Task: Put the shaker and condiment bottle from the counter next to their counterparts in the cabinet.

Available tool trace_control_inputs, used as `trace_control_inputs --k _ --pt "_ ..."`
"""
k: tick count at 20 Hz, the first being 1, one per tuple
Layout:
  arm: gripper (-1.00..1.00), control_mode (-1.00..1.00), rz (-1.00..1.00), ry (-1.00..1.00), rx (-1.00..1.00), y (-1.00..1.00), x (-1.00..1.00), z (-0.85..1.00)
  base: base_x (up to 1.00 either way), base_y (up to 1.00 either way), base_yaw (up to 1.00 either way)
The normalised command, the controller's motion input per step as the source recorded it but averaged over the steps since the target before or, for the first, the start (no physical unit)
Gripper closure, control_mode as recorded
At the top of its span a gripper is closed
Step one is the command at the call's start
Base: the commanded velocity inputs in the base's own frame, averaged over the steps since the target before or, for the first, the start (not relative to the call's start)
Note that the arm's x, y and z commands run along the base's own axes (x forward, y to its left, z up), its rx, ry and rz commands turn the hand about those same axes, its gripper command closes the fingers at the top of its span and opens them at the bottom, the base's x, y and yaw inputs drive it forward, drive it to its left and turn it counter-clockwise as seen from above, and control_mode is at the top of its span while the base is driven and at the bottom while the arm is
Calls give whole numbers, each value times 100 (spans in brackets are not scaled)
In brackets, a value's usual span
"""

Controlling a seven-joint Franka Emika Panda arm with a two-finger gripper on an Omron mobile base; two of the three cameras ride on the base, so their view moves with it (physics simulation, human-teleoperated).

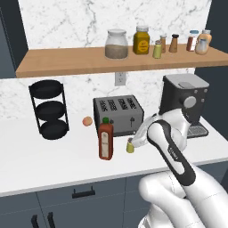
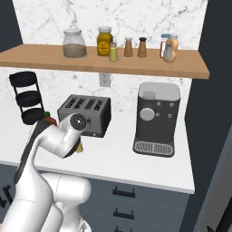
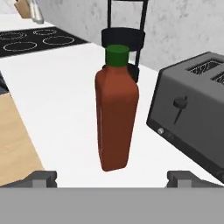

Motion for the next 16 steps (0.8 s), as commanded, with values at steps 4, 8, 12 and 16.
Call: trace_control_inputs --k 4,8,12,16 --pt "-100 -100 12 0 0 0 7 0 0 0 0" --pt "-100 -100 6 -1 0 0 4 0 0 0 0" --pt "-100 -100 3 0 0 0 28 0 0 0 0" --pt "-100 -100 0 0 0 0 18 0 0 0 0"
